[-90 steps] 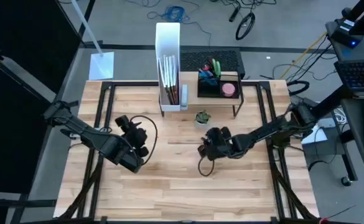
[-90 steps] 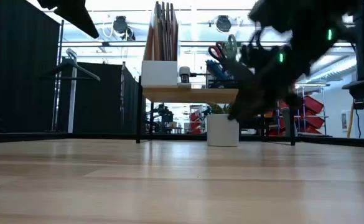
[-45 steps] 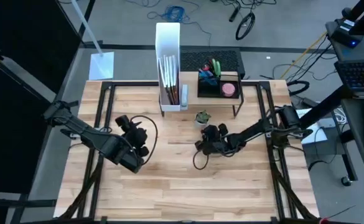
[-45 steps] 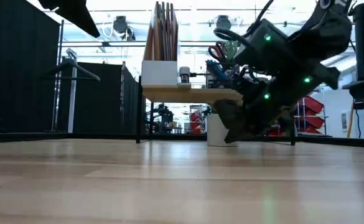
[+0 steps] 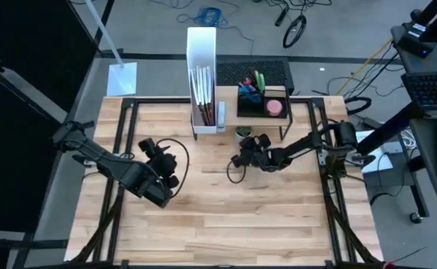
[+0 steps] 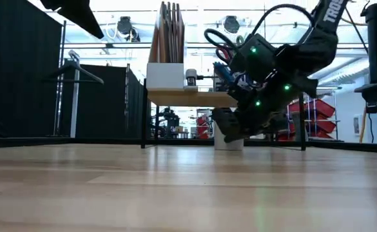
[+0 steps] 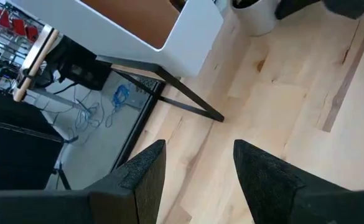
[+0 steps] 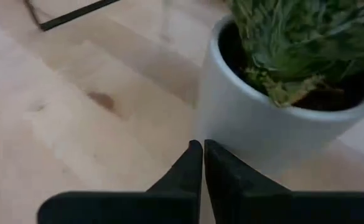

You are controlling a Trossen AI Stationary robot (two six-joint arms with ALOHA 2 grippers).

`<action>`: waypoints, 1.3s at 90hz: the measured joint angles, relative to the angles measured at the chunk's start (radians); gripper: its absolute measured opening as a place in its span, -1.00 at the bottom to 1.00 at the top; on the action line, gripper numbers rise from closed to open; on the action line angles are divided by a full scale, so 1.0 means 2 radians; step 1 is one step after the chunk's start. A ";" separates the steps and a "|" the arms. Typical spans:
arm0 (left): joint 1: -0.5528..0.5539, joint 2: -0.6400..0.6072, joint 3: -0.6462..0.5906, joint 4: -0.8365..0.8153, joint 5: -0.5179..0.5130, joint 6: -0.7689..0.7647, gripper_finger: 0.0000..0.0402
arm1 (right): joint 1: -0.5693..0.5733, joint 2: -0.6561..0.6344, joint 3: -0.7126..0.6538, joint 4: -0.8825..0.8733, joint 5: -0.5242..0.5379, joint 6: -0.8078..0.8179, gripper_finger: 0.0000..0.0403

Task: Stock shelves
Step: Put the white potted plant under the shelf

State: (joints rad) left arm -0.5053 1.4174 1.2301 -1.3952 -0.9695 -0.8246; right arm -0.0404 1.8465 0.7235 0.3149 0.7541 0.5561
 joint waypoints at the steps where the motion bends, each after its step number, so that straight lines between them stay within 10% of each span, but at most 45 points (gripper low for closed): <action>1: 0.000 0.000 0.000 0.000 0.000 0.000 -0.12 | -0.002 0.000 0.000 0.001 0.000 -0.002 -1.00; 49: 0.000 0.000 0.000 0.000 0.000 0.000 -0.12 | 0.001 -0.002 0.000 0.002 -0.063 -0.054 -1.00; 79: 0.000 0.000 0.000 0.000 0.000 0.000 -0.12 | 0.057 -0.012 0.000 -0.128 0.082 0.060 -1.00; 117: 0.000 0.000 0.000 0.000 -0.002 0.001 -0.12 | -0.016 0.059 0.000 0.047 0.091 -0.040 -1.00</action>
State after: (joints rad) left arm -0.5053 1.4174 1.2301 -1.3952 -0.9733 -0.8234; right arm -0.0724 1.9640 0.7235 0.4090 0.9359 0.4763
